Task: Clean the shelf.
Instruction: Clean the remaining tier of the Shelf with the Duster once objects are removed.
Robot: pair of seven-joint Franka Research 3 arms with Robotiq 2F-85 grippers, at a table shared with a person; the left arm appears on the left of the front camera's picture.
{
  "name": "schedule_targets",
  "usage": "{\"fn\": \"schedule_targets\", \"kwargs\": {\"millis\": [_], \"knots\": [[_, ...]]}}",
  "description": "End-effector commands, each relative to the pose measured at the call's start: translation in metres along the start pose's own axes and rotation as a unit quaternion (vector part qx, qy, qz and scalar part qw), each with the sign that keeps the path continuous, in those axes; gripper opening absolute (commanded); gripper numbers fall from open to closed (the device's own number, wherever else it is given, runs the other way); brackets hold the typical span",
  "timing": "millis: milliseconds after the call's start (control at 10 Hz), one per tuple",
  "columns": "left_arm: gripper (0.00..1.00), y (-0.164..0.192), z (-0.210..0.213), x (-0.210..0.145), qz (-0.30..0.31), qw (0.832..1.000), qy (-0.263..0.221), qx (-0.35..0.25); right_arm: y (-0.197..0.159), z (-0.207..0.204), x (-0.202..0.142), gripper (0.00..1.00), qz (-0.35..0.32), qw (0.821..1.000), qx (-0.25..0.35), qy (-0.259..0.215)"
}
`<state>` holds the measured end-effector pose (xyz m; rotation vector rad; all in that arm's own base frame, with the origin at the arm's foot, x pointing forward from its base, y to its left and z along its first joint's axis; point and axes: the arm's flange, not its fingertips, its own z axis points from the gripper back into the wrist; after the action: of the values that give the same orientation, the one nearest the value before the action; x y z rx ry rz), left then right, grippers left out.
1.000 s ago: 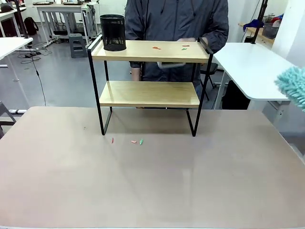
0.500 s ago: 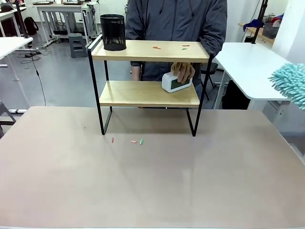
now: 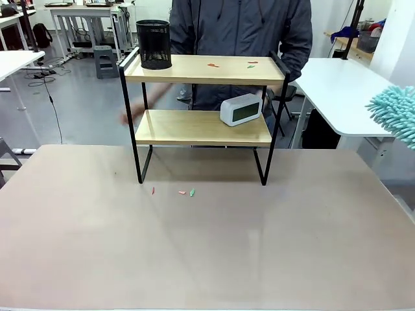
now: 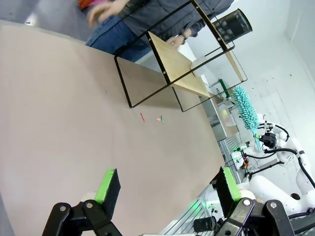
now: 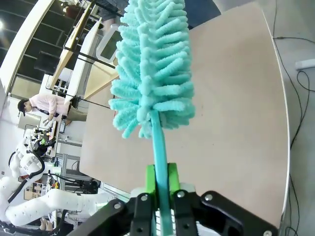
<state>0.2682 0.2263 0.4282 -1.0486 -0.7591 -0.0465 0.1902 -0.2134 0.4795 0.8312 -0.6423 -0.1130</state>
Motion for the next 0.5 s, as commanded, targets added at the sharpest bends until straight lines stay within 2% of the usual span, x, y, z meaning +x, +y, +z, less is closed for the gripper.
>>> {"fn": "schedule_targets", "kwargs": {"millis": [0,400], "knots": [[1.0,-0.0004,-0.0023,0.0007,-0.009,1.0,-0.009,-0.007,-0.0031,0.0026,-0.0024,0.12,0.0,1.0,0.003,0.0],[1.0,-0.0004,-0.0023,0.0007,-0.009,1.0,-0.009,-0.007,-0.0031,0.0026,-0.0024,0.12,0.0,1.0,0.003,0.0]]}}
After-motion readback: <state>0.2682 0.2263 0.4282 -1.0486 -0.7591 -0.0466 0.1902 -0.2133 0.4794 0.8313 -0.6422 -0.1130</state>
